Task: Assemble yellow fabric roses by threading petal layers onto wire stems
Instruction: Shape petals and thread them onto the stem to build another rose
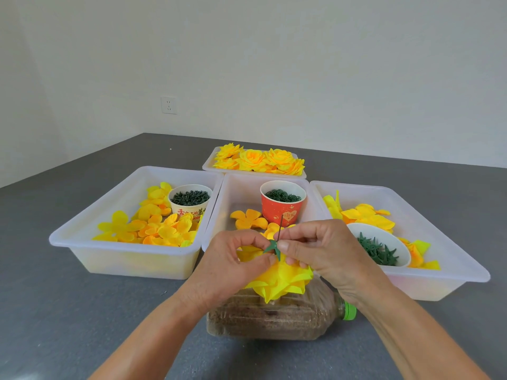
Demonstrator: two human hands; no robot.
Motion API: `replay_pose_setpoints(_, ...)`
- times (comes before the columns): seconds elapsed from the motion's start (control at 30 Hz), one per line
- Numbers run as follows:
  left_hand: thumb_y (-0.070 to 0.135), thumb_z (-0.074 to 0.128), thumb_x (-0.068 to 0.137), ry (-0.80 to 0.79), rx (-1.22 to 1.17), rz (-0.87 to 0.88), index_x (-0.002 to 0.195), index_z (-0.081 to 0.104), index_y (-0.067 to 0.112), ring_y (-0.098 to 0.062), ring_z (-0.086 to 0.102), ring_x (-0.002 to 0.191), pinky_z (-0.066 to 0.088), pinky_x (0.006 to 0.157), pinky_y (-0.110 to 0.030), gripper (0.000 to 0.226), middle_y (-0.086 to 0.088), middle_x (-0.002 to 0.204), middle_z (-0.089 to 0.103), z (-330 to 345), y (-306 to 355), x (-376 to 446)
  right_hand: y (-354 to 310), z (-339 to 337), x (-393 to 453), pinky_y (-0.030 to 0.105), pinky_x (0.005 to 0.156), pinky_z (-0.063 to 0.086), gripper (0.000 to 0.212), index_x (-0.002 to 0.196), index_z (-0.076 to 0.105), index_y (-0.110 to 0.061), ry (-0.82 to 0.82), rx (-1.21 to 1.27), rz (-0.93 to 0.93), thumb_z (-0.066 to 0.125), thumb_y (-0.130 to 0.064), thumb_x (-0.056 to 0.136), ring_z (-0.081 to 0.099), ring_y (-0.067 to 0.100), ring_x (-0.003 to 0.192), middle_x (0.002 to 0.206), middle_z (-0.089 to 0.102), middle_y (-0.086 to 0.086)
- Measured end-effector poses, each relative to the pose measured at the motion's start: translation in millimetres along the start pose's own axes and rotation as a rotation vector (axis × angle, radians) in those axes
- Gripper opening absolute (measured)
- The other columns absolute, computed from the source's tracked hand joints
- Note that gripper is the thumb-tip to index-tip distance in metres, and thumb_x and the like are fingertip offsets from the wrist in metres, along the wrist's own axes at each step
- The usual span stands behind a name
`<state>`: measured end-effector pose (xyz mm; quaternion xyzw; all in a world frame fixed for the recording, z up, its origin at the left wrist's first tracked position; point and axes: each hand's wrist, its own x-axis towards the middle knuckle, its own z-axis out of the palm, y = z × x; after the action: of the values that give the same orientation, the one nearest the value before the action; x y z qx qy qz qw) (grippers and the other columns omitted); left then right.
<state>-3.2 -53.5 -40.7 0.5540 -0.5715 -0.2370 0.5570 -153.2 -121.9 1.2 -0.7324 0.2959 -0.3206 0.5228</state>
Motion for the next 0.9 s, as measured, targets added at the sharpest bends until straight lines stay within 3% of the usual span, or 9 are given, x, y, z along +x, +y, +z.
replay_pose_setpoints(0.1,0.007,0.077,0.075,0.039,0.012,-0.018,0.077,0.065,0.018,-0.001,0.060,0.072,0.051,0.071,-0.030,0.016,0.014,0.071,0.067,-1.0,0.7,-0.7,1.7,-1.3,0.0,0.010,0.048,0.041,0.012,0.087,0.072,-0.004,0.003,-0.015,-0.014,0.070,0.003,0.077,0.056,0.003,0.048,0.054,0.066,-0.010)
replay_pose_setpoints(0.23,0.020,0.069,0.064,0.027,0.003,-0.058,0.090,0.058,0.019,-0.003,0.064,0.086,0.050,0.083,-0.044,0.028,0.013,0.084,0.071,-2.6,4.0,-1.0,3.6,-0.5,-0.3,0.013,0.052,0.045,0.012,0.081,0.073,-0.010,0.001,-0.059,-0.034,0.072,0.000,0.076,0.057,0.004,0.051,0.057,0.067,-0.006)
replay_pose_setpoints(0.43,0.020,0.068,0.065,-0.004,0.016,-0.055,0.089,0.062,0.014,-0.003,0.063,0.088,0.047,0.092,-0.042,0.026,0.009,0.088,0.070,-2.7,5.3,-4.0,5.9,0.1,0.9,0.021,0.066,0.052,0.022,0.067,0.073,-0.028,0.002,-0.126,-0.077,0.076,-0.007,0.074,0.063,0.003,0.066,0.070,0.072,-0.008)
replay_pose_setpoints(0.53,0.020,0.067,0.066,-0.013,0.015,-0.046,0.088,0.063,0.014,-0.005,0.062,0.088,0.049,0.086,-0.036,0.023,0.009,0.087,0.069,-3.3,4.9,-3.9,4.7,-1.4,2.1,0.026,0.072,0.054,0.024,0.065,0.073,-0.030,-0.012,-0.174,-0.090,0.077,-0.007,0.074,0.065,0.005,0.070,0.075,0.074,-0.005)
replay_pose_setpoints(0.67,0.023,0.068,0.066,-0.005,0.032,-0.045,0.084,0.065,0.020,-0.013,0.063,0.089,0.052,0.081,-0.038,0.019,0.010,0.086,0.068,-4.0,5.0,-3.5,1.5,-3.1,3.1,0.032,0.077,0.054,0.019,0.068,0.073,-0.026,-0.039,-0.208,-0.067,0.077,-0.008,0.073,0.065,0.007,0.073,0.074,0.073,-0.002)
replay_pose_setpoints(0.77,0.024,0.070,0.067,0.012,0.044,-0.050,0.083,0.067,0.021,-0.018,0.063,0.087,0.053,0.078,-0.040,0.016,0.009,0.082,0.068,-3.8,5.6,-3.5,-0.7,-2.6,4.7,0.026,0.072,0.053,0.016,0.068,0.073,-0.022,-0.036,-0.270,-0.063,0.078,-0.008,0.073,0.062,0.000,0.066,0.066,0.070,-0.009)
replay_pose_setpoints(0.9,0.019,0.074,0.072,0.035,0.006,-0.080,0.079,0.069,0.021,-0.008,0.062,0.075,0.053,0.071,-0.033,0.008,0.011,0.075,0.067,-1.3,5.2,-2.6,-4.6,-1.1,6.7,0.019,0.062,0.048,0.012,0.067,0.073,-0.017,-0.030,-0.383,-0.082,0.077,-0.009,0.074,0.057,-0.003,0.059,0.059,0.066,-0.010)
